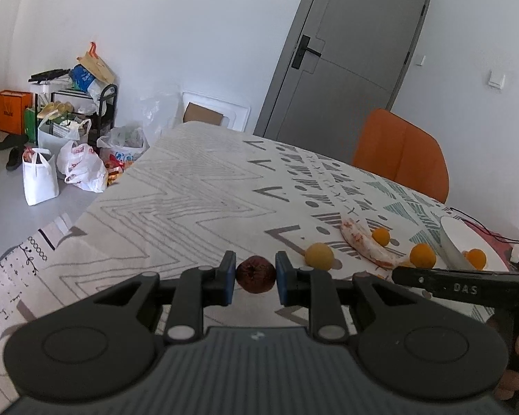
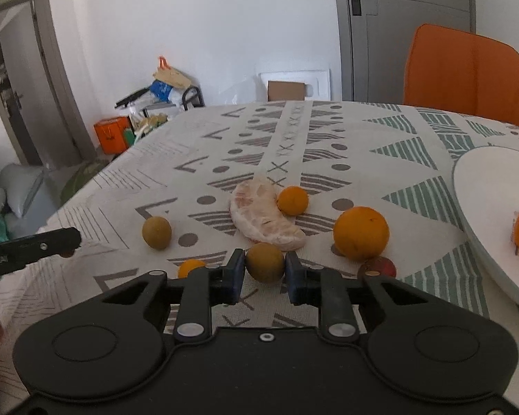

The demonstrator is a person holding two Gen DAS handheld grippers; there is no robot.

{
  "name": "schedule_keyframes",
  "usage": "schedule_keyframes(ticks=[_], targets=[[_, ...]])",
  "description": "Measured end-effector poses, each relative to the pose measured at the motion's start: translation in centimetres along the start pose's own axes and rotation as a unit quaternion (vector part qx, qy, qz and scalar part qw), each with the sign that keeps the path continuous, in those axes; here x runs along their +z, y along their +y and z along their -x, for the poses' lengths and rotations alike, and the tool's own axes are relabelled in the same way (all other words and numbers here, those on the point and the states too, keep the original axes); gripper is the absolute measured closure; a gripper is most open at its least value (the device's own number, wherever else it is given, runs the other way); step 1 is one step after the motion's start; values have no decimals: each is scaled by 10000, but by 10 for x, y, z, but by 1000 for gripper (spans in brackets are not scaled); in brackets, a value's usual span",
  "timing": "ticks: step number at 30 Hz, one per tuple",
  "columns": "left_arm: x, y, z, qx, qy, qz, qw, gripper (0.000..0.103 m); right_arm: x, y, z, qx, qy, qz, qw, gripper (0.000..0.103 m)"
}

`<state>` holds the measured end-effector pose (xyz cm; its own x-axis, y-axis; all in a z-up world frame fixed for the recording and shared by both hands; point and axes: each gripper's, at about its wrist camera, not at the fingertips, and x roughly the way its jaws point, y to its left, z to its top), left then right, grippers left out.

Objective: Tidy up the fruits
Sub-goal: 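Grasp the dark red plum with the left tool while the right tool grasps a small yellow fruit, then carry the plum in the left tool while the right tool carries the yellow fruit to the bowl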

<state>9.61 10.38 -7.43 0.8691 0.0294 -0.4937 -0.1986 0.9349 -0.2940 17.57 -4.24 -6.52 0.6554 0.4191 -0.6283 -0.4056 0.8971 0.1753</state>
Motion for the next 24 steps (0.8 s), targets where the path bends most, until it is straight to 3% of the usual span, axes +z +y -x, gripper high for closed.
schedule_keyframes(ticks=[24], targets=[[18,-81,2,-530,-216,-785,9953,81,3,-42,72,-179,-1044,-508,9931,80]])
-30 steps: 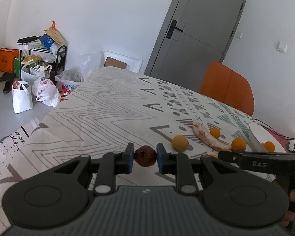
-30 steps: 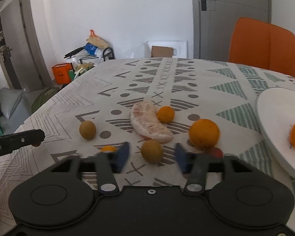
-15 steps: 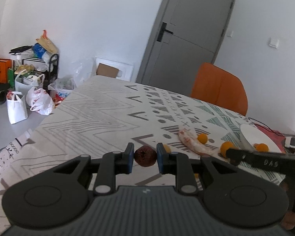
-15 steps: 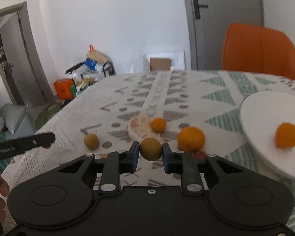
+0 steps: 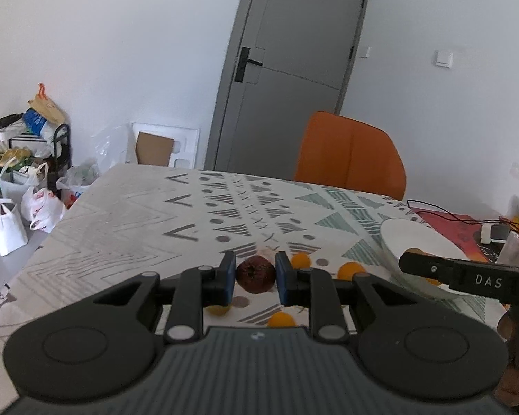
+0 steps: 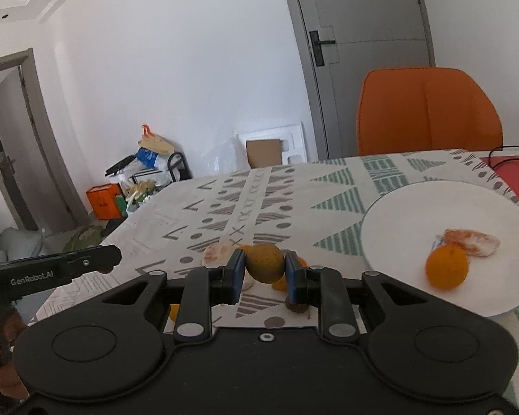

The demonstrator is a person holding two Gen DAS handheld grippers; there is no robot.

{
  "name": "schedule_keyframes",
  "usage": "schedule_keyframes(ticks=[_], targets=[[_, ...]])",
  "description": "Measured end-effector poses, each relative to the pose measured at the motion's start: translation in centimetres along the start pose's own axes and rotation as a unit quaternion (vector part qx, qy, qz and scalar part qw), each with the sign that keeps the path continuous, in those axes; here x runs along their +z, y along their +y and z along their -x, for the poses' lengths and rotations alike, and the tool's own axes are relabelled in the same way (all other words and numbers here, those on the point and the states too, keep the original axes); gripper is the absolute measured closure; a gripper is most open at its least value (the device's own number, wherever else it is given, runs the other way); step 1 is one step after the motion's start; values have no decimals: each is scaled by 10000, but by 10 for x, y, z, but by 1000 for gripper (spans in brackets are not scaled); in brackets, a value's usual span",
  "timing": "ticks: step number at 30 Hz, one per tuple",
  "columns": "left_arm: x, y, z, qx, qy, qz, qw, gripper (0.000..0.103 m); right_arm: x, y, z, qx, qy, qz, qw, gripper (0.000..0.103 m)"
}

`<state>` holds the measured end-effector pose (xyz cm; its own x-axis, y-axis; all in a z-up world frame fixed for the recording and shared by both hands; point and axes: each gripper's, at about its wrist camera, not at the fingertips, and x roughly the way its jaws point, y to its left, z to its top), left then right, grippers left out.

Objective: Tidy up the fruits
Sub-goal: 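Carry the plum in the left tool while the right tool carries the yellow fruit to the bowl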

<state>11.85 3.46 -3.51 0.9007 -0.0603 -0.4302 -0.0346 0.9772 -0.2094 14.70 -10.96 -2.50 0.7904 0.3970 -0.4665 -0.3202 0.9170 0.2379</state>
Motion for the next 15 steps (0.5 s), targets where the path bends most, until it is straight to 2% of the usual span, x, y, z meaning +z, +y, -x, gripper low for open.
schedule_keyframes(ticks=[15], targets=[[12,-50,-16,-345,-62,-429,9985,81,2,-39,28,-306,-328,-260,9987,80]])
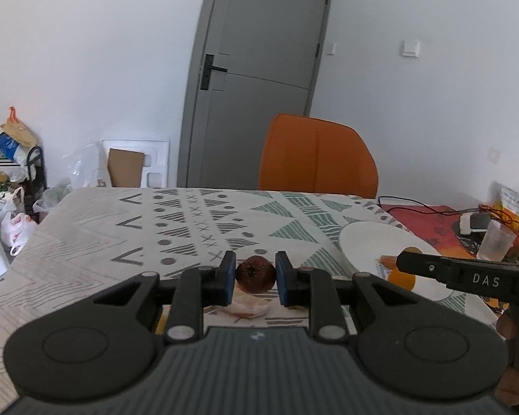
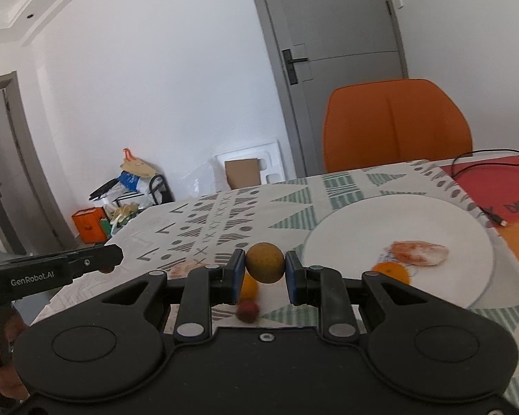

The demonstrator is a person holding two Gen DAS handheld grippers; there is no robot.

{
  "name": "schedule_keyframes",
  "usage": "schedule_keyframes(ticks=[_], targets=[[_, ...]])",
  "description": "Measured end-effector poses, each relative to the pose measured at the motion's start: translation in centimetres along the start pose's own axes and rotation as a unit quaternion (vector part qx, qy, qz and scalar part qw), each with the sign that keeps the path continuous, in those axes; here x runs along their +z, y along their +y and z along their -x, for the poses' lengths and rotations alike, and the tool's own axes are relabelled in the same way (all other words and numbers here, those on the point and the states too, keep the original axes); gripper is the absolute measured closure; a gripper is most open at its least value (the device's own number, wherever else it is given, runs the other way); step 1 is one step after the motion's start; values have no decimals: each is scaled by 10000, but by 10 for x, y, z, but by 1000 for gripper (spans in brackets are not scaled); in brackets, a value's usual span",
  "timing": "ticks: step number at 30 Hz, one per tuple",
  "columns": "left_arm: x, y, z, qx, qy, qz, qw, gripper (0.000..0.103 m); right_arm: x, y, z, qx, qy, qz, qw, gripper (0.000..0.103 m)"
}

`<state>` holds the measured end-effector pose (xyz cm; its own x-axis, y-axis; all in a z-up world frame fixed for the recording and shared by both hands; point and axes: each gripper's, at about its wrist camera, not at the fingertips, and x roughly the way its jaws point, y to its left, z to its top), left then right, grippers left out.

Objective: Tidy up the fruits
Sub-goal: 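Carry the plum in the left tool while the right tool carries the yellow fruit to the bowl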

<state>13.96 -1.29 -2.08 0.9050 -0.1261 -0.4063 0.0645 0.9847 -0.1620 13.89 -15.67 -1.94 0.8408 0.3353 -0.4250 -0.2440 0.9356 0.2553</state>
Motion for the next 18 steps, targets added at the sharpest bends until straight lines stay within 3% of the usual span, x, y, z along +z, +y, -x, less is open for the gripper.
schedule_keyframes(ticks=[18], targets=[[4,-51,-39,-314,222,-368,9986,81,-5,-65,15,-413,-121,-457,9980,80]])
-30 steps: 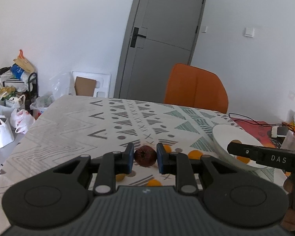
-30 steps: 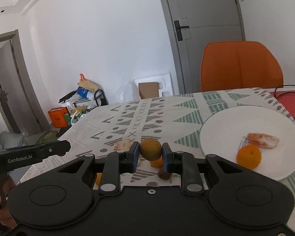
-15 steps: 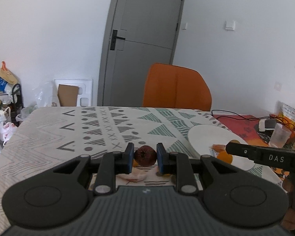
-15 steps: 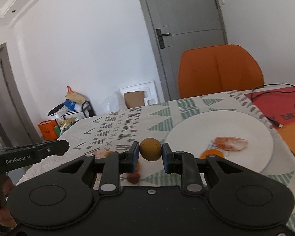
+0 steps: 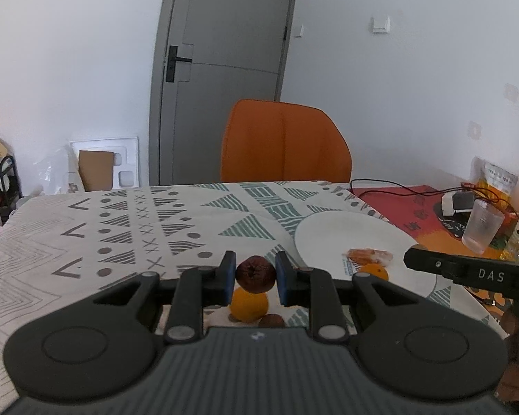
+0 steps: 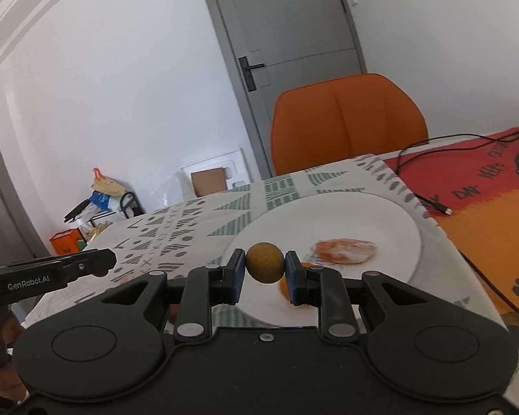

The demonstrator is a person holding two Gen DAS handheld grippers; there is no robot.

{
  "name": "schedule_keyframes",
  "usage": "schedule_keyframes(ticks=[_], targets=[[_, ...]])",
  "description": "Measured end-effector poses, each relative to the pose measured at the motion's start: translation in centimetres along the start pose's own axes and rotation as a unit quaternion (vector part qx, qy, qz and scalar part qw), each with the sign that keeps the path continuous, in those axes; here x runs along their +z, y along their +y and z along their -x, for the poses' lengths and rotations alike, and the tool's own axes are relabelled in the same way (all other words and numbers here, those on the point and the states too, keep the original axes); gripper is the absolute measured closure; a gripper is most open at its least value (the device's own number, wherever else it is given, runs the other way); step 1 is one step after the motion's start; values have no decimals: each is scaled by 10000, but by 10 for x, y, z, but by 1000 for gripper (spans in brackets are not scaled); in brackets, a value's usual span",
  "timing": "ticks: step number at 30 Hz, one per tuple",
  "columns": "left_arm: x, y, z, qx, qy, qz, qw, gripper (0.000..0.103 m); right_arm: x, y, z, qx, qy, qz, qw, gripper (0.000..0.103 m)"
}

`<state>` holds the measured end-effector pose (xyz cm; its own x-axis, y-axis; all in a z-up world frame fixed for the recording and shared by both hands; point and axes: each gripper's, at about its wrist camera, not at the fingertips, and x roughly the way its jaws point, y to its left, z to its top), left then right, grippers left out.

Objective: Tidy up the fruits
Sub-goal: 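Carry the plum in the left tool while the right tool carries the yellow fruit to the bowl, then open the left tool over the bowl while the right tool releases the yellow fruit there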

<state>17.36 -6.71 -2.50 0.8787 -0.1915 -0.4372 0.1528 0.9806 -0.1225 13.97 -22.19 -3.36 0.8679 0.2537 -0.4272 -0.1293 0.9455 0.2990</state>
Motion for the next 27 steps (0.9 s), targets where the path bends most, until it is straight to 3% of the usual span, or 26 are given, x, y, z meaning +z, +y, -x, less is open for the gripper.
schedule_keyframes(ticks=[15,18,24,27], targets=[[7,-40,-50,-228,267,-334,9988,81,-10,-59,-19,-246,143,-570,9980,80],[7,-49,-60,-294,327,-406,9982,81,-12,-66,-18,-235,51,-637,9977,74],[11,-61,-75,-317,382,-503,9975,80,-14,-73,-16,-80,-106,-776,9969,74],[15,-65,-80,-278,394,-508,9975,80,-14,-72,-13,-82,-176,-729,9972,65]])
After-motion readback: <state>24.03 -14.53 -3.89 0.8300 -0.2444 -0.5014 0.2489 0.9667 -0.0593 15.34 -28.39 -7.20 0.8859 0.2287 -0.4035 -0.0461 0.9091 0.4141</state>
